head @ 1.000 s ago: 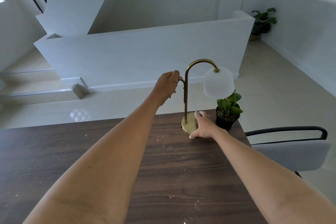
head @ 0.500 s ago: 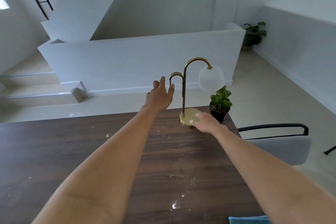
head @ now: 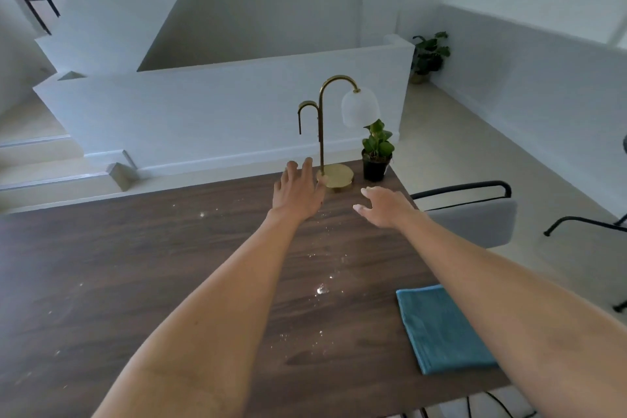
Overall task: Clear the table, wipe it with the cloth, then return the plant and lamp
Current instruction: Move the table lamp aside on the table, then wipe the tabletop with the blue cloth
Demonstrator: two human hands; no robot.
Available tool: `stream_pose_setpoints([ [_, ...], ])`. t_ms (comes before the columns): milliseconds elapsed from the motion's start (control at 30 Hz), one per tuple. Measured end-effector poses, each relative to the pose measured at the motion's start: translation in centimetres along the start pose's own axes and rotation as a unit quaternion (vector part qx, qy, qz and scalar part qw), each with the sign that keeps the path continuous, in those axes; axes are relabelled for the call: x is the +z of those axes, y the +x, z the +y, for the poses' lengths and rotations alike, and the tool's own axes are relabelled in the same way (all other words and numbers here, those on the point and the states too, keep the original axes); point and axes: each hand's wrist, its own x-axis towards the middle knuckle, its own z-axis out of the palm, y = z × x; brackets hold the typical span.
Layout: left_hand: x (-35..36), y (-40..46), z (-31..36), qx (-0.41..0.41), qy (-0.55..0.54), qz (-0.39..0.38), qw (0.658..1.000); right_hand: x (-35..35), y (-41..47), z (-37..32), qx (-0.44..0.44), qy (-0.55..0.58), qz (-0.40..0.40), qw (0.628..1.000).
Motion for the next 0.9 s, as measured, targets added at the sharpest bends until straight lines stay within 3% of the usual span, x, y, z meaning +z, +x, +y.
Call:
stream_pose_setpoints([
  [267, 2.1, -5.5, 5.3, 0.038, 0.027, -0.043, 0.998, 1.0, -8.0, 5.3, 0.040, -0.017, -0.004, 0.999],
  [500, 4.8, -9.4, 8.9, -0.017, 0.013, -0.044, 0.999, 1.1, -10.8, 10.0, 0.025, -0.005, -0.022, 0.999],
  [700, 9.2, -12.5, 11.6, -0.039, 0.018, -0.106, 0.993, 3.4, -13.3, 13.5, 0.011, 0.045, -0.075, 0.996],
  [900, 13.1, -13.8, 13.1, -0.005, 0.020, -0.180, 0.983, 6.2, -13.9, 15.4, -0.006, 0.074, -0.089, 0.993],
])
